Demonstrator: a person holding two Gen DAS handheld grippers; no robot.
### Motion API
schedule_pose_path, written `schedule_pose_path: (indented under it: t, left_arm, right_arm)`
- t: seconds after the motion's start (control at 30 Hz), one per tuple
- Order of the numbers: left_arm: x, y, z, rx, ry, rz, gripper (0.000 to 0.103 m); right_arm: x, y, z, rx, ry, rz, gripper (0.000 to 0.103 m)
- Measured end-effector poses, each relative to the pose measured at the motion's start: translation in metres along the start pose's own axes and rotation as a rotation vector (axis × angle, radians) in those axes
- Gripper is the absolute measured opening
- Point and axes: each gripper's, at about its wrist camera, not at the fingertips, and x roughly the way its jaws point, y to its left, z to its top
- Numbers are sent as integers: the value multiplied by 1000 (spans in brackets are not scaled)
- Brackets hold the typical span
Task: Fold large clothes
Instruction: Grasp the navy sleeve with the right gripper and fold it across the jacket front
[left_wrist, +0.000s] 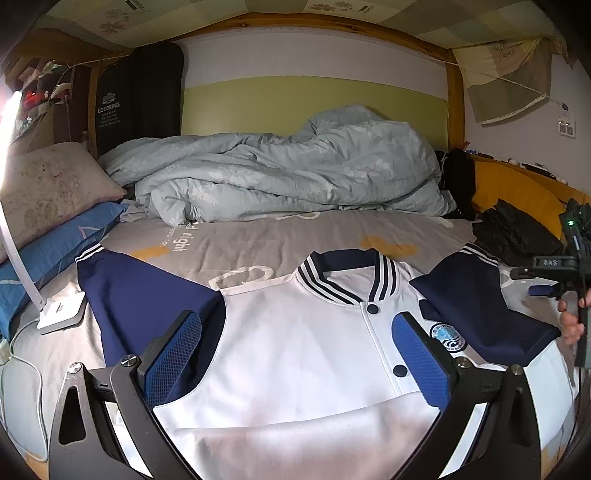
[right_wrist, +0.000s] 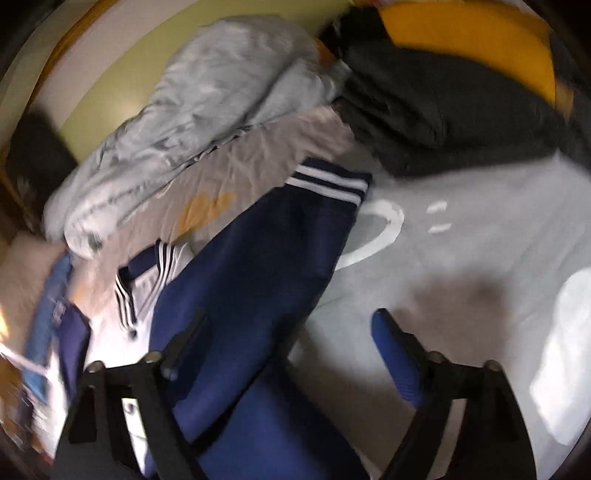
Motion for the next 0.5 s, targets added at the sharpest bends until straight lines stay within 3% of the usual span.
schedule_pose_path:
  t: [0.07, 0.1, 0.13, 0.23, 0.3, 0.37, 0.4, 0.5]
  left_arm:
    - [1, -1, 0, 2, 4, -1, 103]
    - [2, -2, -1, 5, 7, 0, 103]
    - [3, -2, -1, 7, 9, 2, 103]
    - [5, -3, -3, 13, 15, 1, 103]
    - [6, -3, -3, 13, 18, 1, 103]
    - [6, -3, -3, 11, 20, 0, 103]
    - [6, -3, -3, 10, 21, -2, 103]
    - [5, -2, -2, 11, 16, 0, 103]
  right_arm:
    - [15, -11, 5, 65, 48, 52, 67]
    - [23, -16, 5, 86, 66, 67, 57]
    - [31, -19, 5, 102, 80, 68, 46]
    - [44, -22, 2, 99, 93, 66, 29]
    - [46, -19, 0, 81, 88, 97, 26]
    - [49, -14, -2, 60, 104, 135, 14]
    - [49, -12, -4, 47, 107, 132, 6]
    - [39, 3, -9, -34, 33, 87, 3]
